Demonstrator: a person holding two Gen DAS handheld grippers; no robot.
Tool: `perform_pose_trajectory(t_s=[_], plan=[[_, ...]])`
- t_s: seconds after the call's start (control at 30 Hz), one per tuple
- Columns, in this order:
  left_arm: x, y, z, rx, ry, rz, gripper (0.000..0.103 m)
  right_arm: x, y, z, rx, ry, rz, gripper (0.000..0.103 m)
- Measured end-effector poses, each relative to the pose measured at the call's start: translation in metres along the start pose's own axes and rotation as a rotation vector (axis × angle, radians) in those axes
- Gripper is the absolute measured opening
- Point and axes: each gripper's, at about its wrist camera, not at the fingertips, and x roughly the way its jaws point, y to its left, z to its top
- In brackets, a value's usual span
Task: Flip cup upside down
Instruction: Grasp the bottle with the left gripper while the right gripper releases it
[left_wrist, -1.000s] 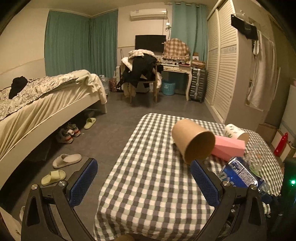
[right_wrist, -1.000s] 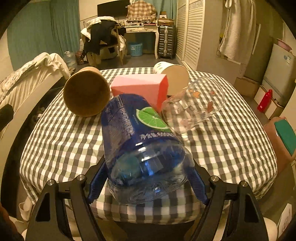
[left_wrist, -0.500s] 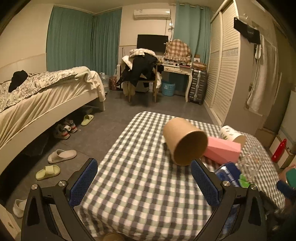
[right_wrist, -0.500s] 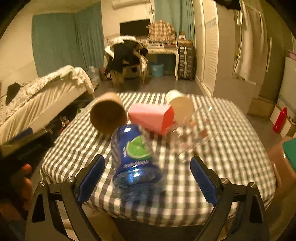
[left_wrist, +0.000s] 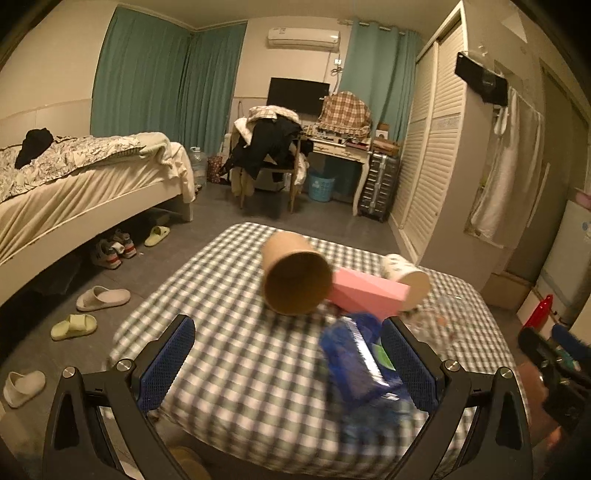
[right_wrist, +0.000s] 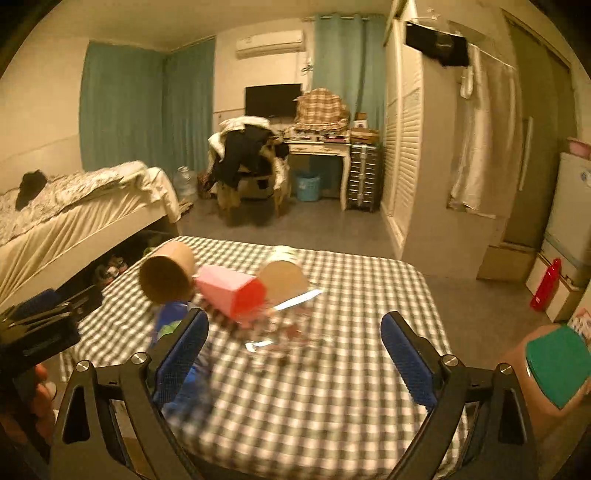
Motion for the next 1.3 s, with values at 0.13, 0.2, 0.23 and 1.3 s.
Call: perform_pose_trajectory(t_s=[0.13, 0.2, 0.23, 1.3], plan=[[-0.005, -0.024, -0.021, -0.006, -0.010, -0.023, 0.103, 0.007, -0.030, -0.015, 0.061, 0.027, -0.006, 0.096], [-0.002, -0.035, -0.031, 0.004, 0.001, -0.026, 0.103, 0.012, -0.045, -0.020, 0.109, 0.042, -0.012, 0.096], [0.001, -0.041, -0.036, 0.011, 0.010, -0.026, 0.103, 0.013, -0.050, -0.022, 0.125, 0.045, -0.013, 0.096], [0.039, -0.064, -0.070, 0.174, 0.003, -0.067, 0.076, 0.031, -0.061, -0.041, 0.138, 0.125, -0.056, 0.096]])
